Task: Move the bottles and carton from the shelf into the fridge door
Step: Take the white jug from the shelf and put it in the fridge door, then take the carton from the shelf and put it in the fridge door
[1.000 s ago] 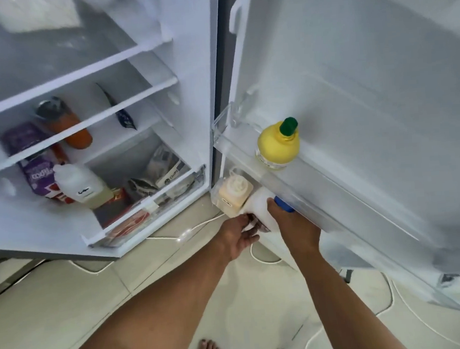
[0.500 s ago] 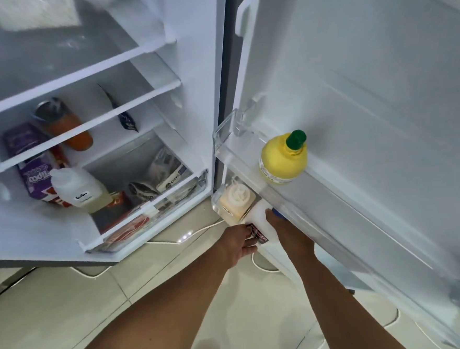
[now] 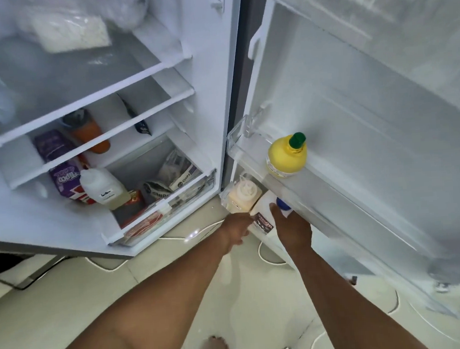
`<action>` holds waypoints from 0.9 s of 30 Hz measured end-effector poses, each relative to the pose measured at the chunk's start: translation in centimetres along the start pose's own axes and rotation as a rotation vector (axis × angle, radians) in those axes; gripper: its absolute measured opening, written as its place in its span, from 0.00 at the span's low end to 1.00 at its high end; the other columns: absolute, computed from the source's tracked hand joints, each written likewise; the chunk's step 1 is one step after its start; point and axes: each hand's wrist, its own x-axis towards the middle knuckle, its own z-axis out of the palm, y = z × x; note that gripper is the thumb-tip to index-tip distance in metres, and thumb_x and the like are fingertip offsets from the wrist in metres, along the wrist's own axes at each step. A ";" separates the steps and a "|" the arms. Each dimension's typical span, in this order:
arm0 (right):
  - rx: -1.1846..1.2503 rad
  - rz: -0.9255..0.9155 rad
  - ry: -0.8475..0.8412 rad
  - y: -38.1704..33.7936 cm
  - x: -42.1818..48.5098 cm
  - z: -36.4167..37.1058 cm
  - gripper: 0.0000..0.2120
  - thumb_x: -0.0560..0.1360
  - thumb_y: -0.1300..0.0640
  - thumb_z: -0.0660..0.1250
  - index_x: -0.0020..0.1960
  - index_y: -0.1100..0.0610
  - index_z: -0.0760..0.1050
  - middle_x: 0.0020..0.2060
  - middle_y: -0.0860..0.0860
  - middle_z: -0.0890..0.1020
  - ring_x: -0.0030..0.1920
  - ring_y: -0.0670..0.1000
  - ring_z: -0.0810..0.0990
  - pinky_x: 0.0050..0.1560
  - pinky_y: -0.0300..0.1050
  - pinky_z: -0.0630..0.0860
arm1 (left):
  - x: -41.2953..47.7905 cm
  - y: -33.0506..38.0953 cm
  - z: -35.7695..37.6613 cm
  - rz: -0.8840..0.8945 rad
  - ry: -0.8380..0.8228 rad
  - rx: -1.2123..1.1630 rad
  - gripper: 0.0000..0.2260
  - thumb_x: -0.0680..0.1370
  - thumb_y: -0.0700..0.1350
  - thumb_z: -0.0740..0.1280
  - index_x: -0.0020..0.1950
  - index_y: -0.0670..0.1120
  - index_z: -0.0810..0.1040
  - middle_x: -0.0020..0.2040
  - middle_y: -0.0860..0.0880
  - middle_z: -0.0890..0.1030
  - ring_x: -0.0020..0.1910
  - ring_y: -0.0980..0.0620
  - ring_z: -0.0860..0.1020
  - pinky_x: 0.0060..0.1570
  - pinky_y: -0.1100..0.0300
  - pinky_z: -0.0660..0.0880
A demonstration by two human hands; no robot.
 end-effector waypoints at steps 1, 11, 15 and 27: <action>0.007 -0.034 0.067 -0.5 -0.9 -0.1 0.27 0.77 0.45 0.65 0.68 0.63 0.70 0.67 0.62 0.74 0.69 0.61 0.70 0.70 0.52 0.64 | -0.5 0.2 -0.7 0.045 0.040 0.144 0.09 0.80 0.48 0.62 0.53 0.46 0.79 0.55 0.43 0.78 0.55 0.45 0.77 0.52 0.56 0.72; -0.389 -0.310 -0.049 -7.6 -15.2 0.3 0.16 0.78 0.52 0.61 0.63 0.56 0.77 0.59 0.59 0.78 0.61 0.61 0.73 0.60 0.52 0.69 | -17.7 -0.4 -10.7 0.225 0.399 0.721 0.15 0.79 0.52 0.56 0.58 0.51 0.80 0.63 0.45 0.80 0.61 0.42 0.78 0.62 0.51 0.74; -0.493 -0.379 -0.151 -12.6 -22.3 2.6 0.16 0.77 0.50 0.61 0.61 0.55 0.77 0.60 0.59 0.78 0.61 0.62 0.75 0.62 0.55 0.71 | -24.9 -2.2 -15.9 0.264 0.508 0.688 0.14 0.79 0.52 0.57 0.55 0.52 0.81 0.60 0.48 0.82 0.58 0.44 0.79 0.59 0.50 0.76; -0.613 -0.721 -0.405 -24.9 -48.1 16.2 0.14 0.75 0.54 0.57 0.52 0.56 0.79 0.53 0.58 0.82 0.56 0.61 0.79 0.59 0.54 0.74 | -47.4 -17.7 -35.3 0.137 0.829 0.504 0.11 0.76 0.45 0.59 0.47 0.50 0.81 0.55 0.50 0.84 0.56 0.45 0.80 0.55 0.55 0.76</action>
